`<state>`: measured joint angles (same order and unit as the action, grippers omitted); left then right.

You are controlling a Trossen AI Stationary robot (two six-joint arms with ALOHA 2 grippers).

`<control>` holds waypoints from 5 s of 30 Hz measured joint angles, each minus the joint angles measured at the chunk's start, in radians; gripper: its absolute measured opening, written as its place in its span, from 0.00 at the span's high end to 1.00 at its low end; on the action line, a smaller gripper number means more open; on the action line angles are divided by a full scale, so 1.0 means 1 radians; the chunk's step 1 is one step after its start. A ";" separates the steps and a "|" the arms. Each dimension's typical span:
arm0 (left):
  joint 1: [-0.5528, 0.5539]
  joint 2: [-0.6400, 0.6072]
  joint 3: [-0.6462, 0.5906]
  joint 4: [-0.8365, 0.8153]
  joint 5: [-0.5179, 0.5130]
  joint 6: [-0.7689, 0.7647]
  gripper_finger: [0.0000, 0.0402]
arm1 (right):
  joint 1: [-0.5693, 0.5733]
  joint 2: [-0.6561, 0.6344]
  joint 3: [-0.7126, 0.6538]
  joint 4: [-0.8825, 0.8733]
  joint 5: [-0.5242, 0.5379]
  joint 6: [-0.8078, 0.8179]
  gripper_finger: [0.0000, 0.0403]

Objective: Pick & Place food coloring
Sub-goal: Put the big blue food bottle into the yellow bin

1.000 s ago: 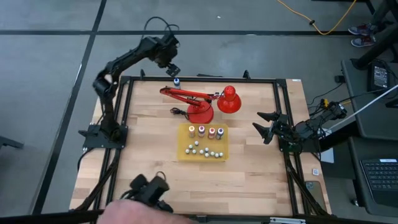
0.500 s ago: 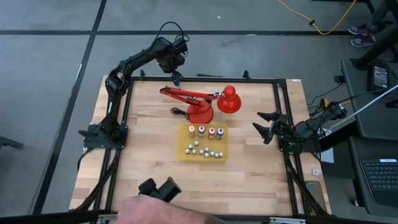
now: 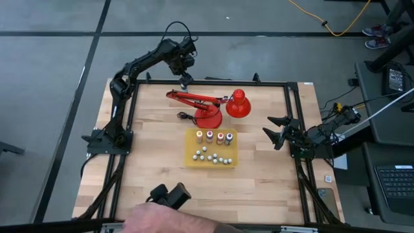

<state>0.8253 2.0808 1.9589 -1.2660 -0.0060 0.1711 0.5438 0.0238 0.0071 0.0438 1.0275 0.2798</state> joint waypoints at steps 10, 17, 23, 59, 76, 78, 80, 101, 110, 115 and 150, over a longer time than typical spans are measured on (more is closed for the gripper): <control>-0.009 0.029 -0.026 0.029 -0.001 -0.007 0.33 | 0.000 0.000 0.000 0.000 0.000 0.000 0.14; -0.014 0.061 -0.027 0.033 -0.001 -0.018 0.33 | 0.000 0.000 0.000 0.000 0.000 0.000 0.14; -0.014 0.089 -0.027 0.043 -0.001 -0.011 0.33 | 0.000 0.000 0.000 0.000 0.000 0.000 0.14; 0.006 0.039 0.010 0.005 -0.029 -0.036 0.70 | 0.000 0.000 0.000 0.000 0.000 0.000 0.14; 0.039 -0.234 -0.106 0.016 -0.127 -0.120 0.70 | 0.000 0.000 0.000 0.000 0.000 0.000 0.14; 0.039 -0.282 -0.157 0.020 -0.130 -0.125 0.70 | 0.000 0.000 0.000 0.000 0.000 0.000 0.14; 0.039 -0.335 -0.215 0.023 -0.134 -0.135 0.70 | 0.000 0.000 0.000 0.000 0.000 0.000 0.14; -0.012 -0.916 -0.708 0.010 -0.092 -0.257 0.71 | 0.000 0.000 0.000 0.000 0.000 0.000 0.14; -0.216 -1.012 -0.828 -0.071 -0.075 -0.383 0.71 | 0.000 0.000 0.000 0.000 0.000 0.000 0.14; -0.339 -1.008 -0.832 -0.086 -0.078 -0.480 0.71 | 0.000 0.000 0.000 0.000 0.000 0.000 0.14; -0.858 -0.359 -0.298 -0.082 -0.180 -0.800 0.71 | 0.000 0.000 0.000 0.000 0.000 0.000 0.14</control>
<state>-0.0326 1.7222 1.6614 -1.3478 -0.1863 -0.6293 0.5437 0.0238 0.0069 0.0438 1.0275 0.2800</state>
